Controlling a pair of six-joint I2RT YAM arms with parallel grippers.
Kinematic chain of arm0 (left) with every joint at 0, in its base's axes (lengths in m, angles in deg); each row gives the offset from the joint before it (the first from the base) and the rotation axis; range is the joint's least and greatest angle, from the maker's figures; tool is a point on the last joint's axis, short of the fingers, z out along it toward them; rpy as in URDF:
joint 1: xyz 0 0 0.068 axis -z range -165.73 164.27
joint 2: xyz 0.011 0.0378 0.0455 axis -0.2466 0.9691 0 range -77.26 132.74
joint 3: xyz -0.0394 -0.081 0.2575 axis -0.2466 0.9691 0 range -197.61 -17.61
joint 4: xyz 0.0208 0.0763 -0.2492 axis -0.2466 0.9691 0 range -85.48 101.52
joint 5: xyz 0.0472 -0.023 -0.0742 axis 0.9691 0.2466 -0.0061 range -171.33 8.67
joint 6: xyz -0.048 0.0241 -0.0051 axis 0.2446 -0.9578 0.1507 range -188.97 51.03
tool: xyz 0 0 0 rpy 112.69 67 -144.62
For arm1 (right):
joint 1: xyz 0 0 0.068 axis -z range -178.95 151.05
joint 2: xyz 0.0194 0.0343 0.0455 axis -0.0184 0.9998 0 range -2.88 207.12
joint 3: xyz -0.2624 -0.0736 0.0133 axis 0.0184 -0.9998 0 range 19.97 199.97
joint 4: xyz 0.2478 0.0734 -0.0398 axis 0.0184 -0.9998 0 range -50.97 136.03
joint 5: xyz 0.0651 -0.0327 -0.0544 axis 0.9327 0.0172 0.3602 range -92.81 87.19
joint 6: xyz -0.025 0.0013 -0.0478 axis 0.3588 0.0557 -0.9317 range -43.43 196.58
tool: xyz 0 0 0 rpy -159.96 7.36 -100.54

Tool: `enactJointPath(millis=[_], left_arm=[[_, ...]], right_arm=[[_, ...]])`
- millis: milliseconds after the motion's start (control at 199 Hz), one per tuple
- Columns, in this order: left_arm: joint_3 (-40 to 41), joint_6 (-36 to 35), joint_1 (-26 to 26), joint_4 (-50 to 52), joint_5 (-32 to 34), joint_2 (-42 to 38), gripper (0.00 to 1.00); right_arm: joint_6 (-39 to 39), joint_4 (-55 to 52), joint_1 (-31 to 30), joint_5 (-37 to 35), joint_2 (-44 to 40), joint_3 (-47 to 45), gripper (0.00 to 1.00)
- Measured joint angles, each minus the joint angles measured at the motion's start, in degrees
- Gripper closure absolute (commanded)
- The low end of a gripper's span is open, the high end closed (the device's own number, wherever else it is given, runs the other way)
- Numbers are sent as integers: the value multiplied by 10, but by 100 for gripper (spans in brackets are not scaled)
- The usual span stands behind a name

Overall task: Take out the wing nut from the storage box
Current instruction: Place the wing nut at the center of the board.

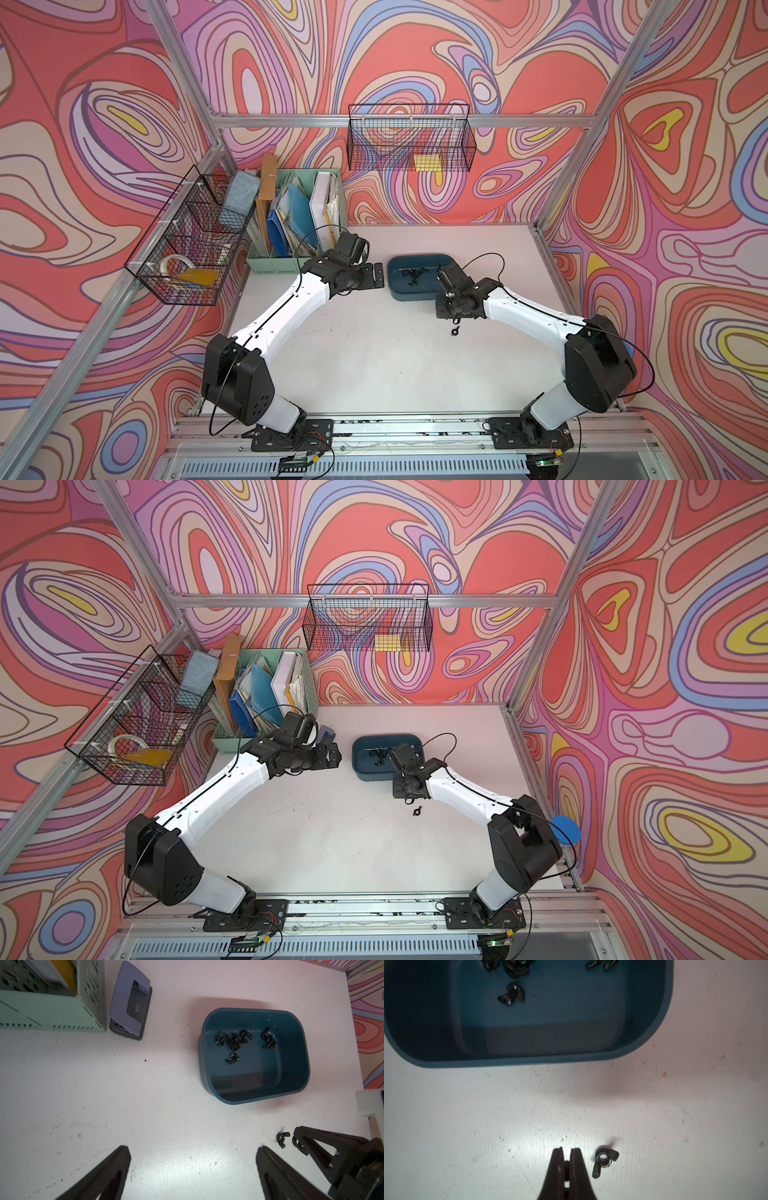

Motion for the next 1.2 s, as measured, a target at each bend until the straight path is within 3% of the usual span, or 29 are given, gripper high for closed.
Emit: enactJointPath(millis=[386,1148,1203], left_arm=[[9,2,0,0,-4,-6,1],[9,2,0,0,-4,-12,1],[9,1,0,0,-4,-12,1]], right_arm=[[36,23,-14,2,0,-58,100],[50,62,-17,-12,67,-69,100],[50,62,-17,-12,67,-69,95]])
